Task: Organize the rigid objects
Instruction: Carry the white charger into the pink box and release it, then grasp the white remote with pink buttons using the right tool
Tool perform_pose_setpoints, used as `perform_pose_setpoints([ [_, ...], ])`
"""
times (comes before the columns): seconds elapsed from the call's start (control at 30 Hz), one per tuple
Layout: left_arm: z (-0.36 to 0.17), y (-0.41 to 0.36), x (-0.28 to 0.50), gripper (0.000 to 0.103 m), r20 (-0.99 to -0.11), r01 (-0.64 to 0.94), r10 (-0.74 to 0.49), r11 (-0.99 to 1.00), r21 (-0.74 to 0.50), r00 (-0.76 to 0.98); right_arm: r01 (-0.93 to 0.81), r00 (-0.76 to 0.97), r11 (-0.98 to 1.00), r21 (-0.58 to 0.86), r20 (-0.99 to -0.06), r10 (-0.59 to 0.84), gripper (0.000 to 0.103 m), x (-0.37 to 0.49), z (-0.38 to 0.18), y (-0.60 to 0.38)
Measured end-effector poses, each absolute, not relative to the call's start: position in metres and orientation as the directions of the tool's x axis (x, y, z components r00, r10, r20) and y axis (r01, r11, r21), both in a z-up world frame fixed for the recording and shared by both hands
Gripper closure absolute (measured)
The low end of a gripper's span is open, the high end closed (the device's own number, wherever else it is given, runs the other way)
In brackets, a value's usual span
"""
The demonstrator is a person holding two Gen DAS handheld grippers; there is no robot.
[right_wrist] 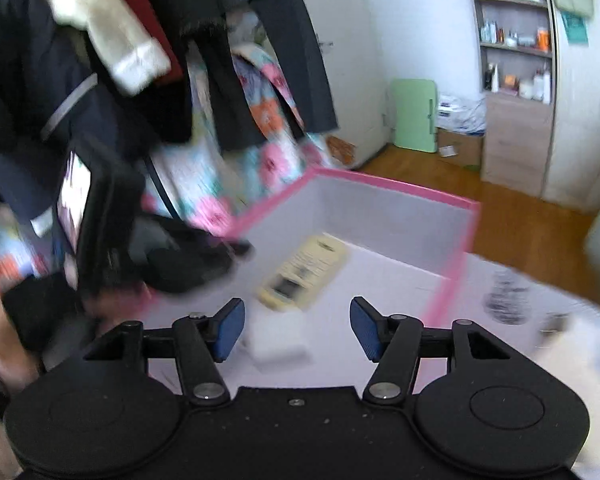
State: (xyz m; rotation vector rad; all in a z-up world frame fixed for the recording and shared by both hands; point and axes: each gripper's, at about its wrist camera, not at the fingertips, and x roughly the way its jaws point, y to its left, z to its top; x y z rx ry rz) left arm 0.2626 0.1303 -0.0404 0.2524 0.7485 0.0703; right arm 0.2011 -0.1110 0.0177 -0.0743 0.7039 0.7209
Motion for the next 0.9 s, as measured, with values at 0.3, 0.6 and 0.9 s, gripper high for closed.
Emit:
perform_pose_setpoints([
  [0.3,-0.042,0.121,0.261,0.094,-0.658,0.032,0.183,0.953,0.300,0.731,-0.406,0.626,0.879,0.250,-0.625,0.466,0.031,0.175,-0.002,-0.216],
  [0.6,-0.044,0.116,0.263,0.092,-0.662,0.047,0.215,0.934,0.354,0.718,-0.207,0.768,0.975,0.083,-0.604,0.214,0.031,0.156,-0.037,-0.246],
  [0.9,-0.044,0.115,0.262,0.091,-0.666,0.045,0.215,0.935,0.351,0.715,-0.243,0.721,0.965,0.101,-0.646,0.249,0.031,0.167,-0.071,-0.243],
])
